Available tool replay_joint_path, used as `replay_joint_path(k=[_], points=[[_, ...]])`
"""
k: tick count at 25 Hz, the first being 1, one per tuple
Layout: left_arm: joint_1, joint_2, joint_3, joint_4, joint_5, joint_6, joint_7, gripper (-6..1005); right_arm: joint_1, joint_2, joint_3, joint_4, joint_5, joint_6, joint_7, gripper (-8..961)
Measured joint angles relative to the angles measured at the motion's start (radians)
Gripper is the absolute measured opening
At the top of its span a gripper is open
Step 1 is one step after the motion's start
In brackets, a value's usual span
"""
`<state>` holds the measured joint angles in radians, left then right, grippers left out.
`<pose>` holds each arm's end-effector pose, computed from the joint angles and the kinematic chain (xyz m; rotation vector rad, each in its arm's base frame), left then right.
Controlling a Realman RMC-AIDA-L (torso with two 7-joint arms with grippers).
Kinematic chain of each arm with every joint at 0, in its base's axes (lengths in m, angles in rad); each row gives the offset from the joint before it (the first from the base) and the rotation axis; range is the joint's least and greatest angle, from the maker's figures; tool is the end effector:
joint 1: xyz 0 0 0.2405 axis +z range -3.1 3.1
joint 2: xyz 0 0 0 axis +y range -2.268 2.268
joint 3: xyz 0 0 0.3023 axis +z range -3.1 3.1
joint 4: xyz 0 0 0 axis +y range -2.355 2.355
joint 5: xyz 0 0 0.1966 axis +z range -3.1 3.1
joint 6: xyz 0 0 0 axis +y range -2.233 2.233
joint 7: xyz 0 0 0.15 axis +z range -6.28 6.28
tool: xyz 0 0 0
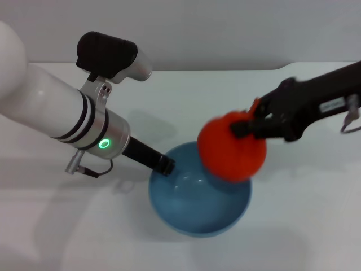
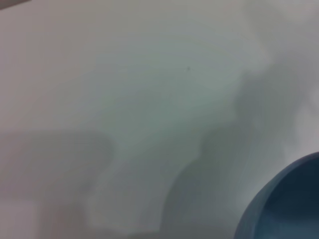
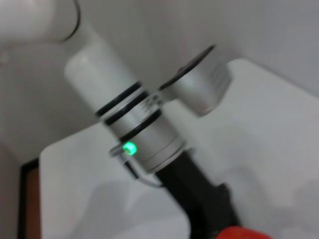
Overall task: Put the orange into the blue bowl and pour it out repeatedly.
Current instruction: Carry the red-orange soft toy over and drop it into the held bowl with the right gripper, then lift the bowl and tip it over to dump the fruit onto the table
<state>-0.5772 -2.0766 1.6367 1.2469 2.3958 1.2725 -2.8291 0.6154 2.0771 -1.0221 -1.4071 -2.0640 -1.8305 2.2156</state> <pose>-0.2038 0.3569 -0.0876 -2.5741 -1.1601 0.2593 0.1596 0.3457 0.0193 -3.0074 0.6406 0.2680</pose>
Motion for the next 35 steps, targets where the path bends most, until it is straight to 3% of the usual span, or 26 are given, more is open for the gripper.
replay_joint_path(k=[5,9,10,12,17,22,26,28,29,32,34,35], points=[[-0.002,0.004,0.001,0.014,-0.039,-0.008,0.004,-1,0.011,0.0,-0.108,0.044,-0.015,0.031,0.0,128],[-0.005,0.007,-0.006,0.024,-0.04,-0.008,0.004,-1,0.009,0.001,-0.136,0.043,-0.079,0.073,0.006,130],[-0.005,0.007,-0.007,0.026,-0.04,-0.008,0.005,-1,0.007,0.002,-0.135,0.043,-0.087,0.083,0.007,190],[-0.005,0.008,-0.008,0.028,-0.039,-0.008,0.005,-1,0.002,0.002,-0.126,0.043,-0.091,0.091,0.007,311],[-0.007,0.01,-0.009,0.029,-0.035,-0.008,0.01,-1,-0.007,0.003,-0.091,0.032,-0.092,0.093,0.009,421],[0.003,0.012,-0.009,0.05,-0.021,-0.043,0.022,-1,-0.017,-0.002,0.023,0.029,-0.104,0.087,0.071,420],[0.085,0.015,-0.005,0.165,0.061,-0.155,0.052,-1,-0.033,-0.007,0.172,0.031,-0.213,0.087,0.126,419],[0.181,0.015,0.021,0.278,0.114,-0.281,0.096,-1,-0.057,-0.007,0.245,0.037,-0.305,0.089,0.126,419],[0.181,0.015,0.021,0.278,0.114,-0.281,0.096,-1,-0.057,-0.007,0.245,0.037,-0.305,0.089,0.126,419],[0.281,0.017,0.095,0.372,0.173,-0.425,0.177,-1,-0.082,-0.006,0.312,0.058,-0.36,0.091,0.119,419],[0.281,0.017,0.095,0.372,0.173,-0.425,0.177,-1,-0.088,-0.006,0.332,0.064,-0.368,0.091,0.117,419],[0.353,0.017,0.2,0.406,0.272,-0.584,0.229,-1,-0.1,-0.006,0.368,0.072,-0.374,0.091,0.108,419]])
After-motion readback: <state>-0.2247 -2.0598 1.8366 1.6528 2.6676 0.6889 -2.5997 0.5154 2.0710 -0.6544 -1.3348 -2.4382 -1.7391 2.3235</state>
